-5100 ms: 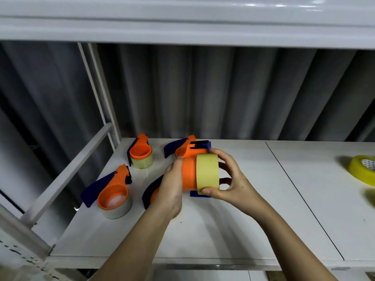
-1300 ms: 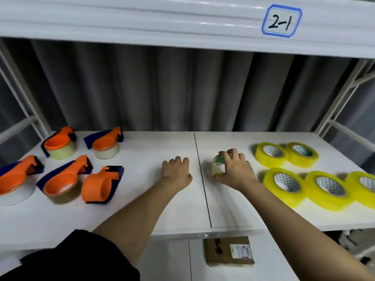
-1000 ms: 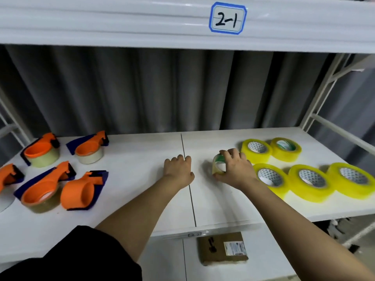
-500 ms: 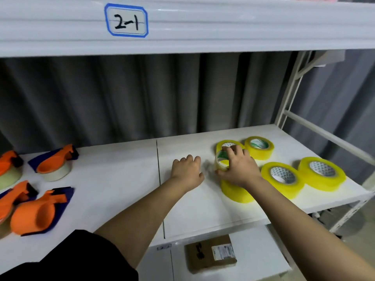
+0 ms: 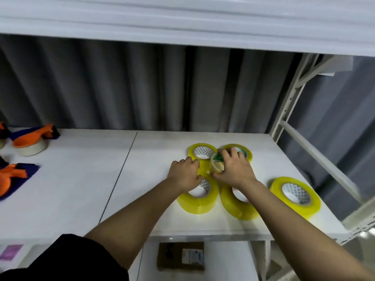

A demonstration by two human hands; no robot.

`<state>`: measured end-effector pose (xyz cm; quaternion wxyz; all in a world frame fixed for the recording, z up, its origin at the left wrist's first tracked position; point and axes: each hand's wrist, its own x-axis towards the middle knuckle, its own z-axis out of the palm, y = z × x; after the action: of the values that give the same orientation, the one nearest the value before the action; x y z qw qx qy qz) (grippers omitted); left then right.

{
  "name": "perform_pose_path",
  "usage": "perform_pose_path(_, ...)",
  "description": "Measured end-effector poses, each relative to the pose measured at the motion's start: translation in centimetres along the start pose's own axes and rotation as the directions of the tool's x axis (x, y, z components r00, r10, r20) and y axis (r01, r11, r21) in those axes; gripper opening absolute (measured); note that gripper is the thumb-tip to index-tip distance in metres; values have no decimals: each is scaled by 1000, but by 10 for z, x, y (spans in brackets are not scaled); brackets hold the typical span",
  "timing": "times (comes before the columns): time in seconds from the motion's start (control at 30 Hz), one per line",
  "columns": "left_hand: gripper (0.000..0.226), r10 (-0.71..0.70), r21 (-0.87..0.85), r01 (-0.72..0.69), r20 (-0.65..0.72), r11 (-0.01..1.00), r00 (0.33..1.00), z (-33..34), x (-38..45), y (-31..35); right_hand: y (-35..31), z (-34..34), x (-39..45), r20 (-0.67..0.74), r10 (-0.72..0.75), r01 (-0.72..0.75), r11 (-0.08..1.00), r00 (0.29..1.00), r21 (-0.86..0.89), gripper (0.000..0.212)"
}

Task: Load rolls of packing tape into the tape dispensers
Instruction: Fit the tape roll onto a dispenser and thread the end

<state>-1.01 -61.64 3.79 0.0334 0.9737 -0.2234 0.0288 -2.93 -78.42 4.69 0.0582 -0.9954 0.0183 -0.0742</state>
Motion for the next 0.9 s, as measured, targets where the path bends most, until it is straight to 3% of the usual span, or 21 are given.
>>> perform_pose_path(0.2,43,158,-104,-138,208,985,965,1,-17,14,16,7,4,14,-17,16,998,1000,60,84)
perform_pose_path(0.33,65,206,20,-222,302,975,931,18,-30,15,20,9,0,10,-15,14,996,1000,91,84)
perform_pose_path(0.8,53,202,-13,-202,84,979,976,43,-37,23,28,8,-10,-3,70,-69,983,998,169,86)
perform_pose_path(0.9,50,173,-118,-170,15,978,985,42,-38,20,33,6,-13,-17,101,-96,975,995,202,85)
